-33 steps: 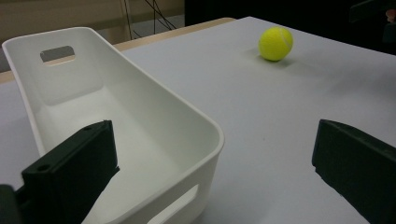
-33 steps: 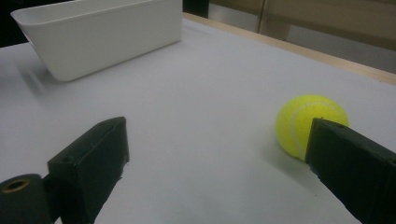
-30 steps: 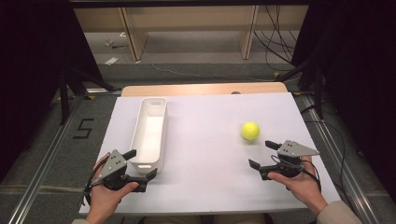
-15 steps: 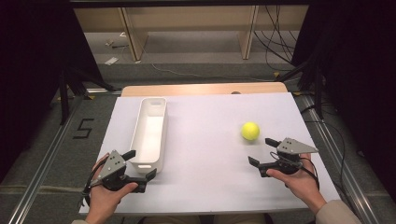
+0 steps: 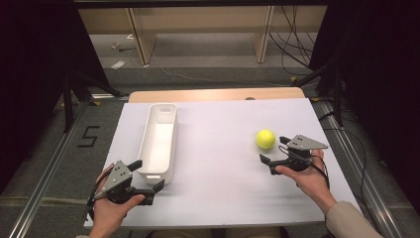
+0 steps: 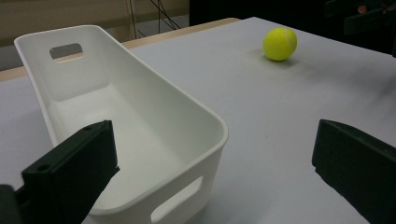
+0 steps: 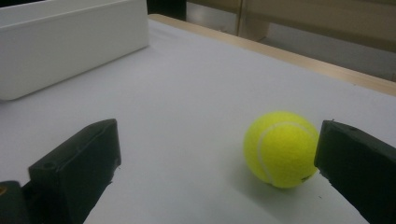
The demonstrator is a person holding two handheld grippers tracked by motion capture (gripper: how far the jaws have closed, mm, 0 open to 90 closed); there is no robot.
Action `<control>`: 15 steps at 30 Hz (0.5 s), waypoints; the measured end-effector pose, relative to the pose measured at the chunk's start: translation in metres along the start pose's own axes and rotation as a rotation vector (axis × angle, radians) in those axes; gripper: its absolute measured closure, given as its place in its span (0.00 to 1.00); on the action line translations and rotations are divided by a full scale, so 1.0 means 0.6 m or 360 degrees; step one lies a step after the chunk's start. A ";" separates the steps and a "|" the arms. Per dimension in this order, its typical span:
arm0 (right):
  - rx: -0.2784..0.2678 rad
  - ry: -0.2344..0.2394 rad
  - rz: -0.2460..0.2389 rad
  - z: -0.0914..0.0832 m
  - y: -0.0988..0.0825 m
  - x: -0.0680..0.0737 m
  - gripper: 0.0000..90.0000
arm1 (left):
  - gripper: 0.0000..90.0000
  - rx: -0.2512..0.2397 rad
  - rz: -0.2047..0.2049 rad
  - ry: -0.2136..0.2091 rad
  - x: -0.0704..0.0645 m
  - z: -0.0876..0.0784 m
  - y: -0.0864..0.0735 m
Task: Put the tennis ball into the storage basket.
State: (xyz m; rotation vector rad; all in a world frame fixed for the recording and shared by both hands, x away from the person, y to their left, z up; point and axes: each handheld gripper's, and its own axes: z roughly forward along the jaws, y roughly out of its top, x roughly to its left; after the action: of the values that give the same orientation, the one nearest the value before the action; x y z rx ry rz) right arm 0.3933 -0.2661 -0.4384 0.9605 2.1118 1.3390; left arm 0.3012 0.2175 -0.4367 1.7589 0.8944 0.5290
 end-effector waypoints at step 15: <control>0.0076 -0.0099 0.0024 0.046 0.007 -0.024 0.00 | 0.00 -0.0005 0.0002 -0.0002 0.000 0.000 0.001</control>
State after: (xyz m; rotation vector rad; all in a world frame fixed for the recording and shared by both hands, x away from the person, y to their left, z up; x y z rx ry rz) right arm 0.4229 -0.2598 -0.4462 1.0265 2.1025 1.2545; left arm 0.3013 0.2178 -0.4363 1.7570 0.8914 0.5294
